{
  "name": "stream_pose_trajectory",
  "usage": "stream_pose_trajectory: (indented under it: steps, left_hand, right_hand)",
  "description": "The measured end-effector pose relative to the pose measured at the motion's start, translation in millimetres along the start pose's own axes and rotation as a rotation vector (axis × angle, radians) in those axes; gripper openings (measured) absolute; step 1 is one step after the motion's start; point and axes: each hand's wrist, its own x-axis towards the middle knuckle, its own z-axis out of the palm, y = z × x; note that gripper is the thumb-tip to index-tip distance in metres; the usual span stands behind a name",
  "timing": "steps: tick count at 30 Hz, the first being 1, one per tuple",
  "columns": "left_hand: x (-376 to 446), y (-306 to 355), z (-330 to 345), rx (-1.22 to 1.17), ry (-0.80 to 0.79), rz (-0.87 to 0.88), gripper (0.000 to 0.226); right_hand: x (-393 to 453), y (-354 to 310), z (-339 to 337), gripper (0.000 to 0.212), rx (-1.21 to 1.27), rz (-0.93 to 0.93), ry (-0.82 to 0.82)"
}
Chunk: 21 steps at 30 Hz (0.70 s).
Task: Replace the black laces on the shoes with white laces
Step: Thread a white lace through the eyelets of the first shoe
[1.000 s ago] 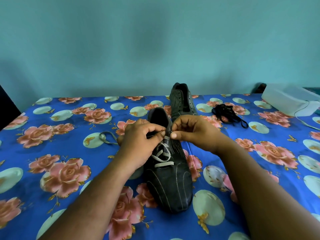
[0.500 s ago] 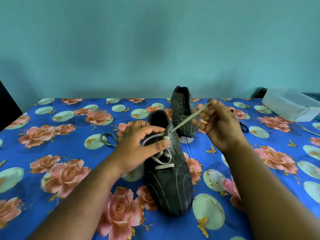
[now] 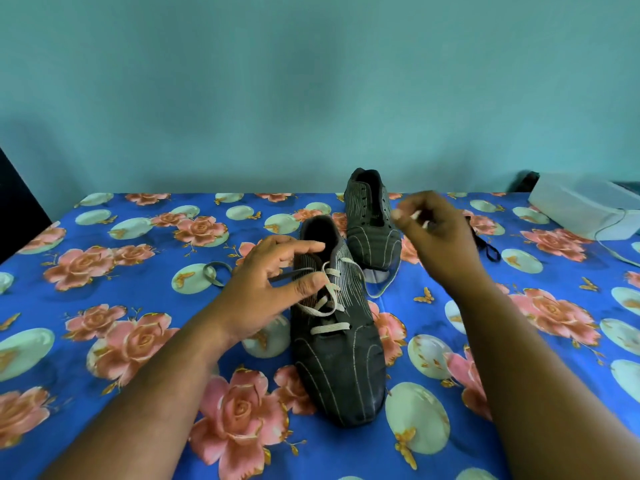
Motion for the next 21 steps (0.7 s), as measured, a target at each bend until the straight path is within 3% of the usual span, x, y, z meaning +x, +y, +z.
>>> stream_pose_trajectory:
  steps: [3,5,9,12,16,21]
  left_hand:
    - [-1,1,-5,0.039,0.019,-0.002,0.042]
    - [-2,0,-6,0.082,0.033,-0.022,0.036]
    - [-1,-7,-4,0.149,0.037,-0.02,0.012]
    - [1,-12,-2,0.202,0.047,0.02,0.008]
    - [3,-14,-7,0.195,0.042,0.009,0.01]
    - [3,-16,-10,0.186,0.021,0.022,0.013]
  right_hand:
    - [-16,-21,14,0.015,0.045,-0.121,-0.338]
    - [-22,-23,23,0.019,-0.016,-0.169,-0.449]
    - [-24,-16,30,0.014,-0.001,-0.163,-0.492]
    - [-21,-14,24,0.017,-0.008,-0.143,-0.496]
    - [-11,-4,12,0.017,-0.237,-0.172,-0.286]
    - [4,19,-11,0.02,-0.391,0.072,0.125]
